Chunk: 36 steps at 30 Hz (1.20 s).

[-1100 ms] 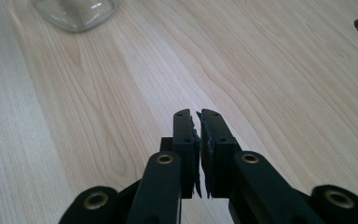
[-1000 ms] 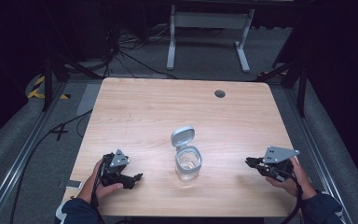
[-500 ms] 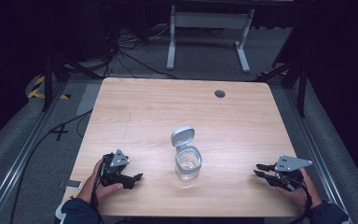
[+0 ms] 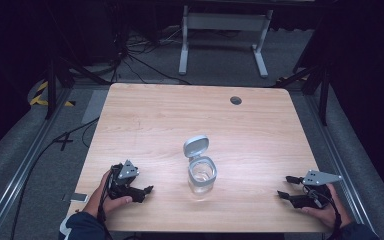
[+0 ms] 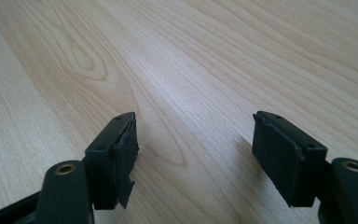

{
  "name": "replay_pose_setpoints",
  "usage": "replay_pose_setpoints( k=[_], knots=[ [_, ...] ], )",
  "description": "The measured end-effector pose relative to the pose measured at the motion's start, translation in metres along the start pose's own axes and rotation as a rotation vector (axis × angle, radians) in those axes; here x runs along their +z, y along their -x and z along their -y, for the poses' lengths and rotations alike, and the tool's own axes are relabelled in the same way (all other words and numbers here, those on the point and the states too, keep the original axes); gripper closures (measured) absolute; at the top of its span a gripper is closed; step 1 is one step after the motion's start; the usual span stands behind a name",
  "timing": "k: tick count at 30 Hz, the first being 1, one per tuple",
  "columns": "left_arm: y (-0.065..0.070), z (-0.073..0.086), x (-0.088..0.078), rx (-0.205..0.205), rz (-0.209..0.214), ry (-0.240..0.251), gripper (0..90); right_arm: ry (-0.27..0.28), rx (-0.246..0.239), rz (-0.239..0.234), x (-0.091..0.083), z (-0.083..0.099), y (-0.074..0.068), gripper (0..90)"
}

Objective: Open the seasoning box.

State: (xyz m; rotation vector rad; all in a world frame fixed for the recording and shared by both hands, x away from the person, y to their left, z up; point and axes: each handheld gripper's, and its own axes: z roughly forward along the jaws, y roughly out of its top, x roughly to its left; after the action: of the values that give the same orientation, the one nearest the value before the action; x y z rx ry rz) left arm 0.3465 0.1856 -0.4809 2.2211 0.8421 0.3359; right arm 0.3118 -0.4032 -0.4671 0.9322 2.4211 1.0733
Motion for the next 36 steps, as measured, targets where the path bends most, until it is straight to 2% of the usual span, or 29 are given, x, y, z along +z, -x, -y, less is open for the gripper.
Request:
replay_pose_setpoints(
  k=[15, 36],
  knots=[
    [0.0006, -0.0011, 0.001, -0.005, 0.001, -0.003, 11.0, -0.011, 0.007, 0.006, 0.0003, -0.0001, 0.0016, 23.9],
    [0.0004, -0.0024, 0.0028, -0.006, 0.003, -0.006, 8.9, -0.013, 0.01, 0.009, 0.001, -0.0004, 0.003, 22.2]
  ],
)
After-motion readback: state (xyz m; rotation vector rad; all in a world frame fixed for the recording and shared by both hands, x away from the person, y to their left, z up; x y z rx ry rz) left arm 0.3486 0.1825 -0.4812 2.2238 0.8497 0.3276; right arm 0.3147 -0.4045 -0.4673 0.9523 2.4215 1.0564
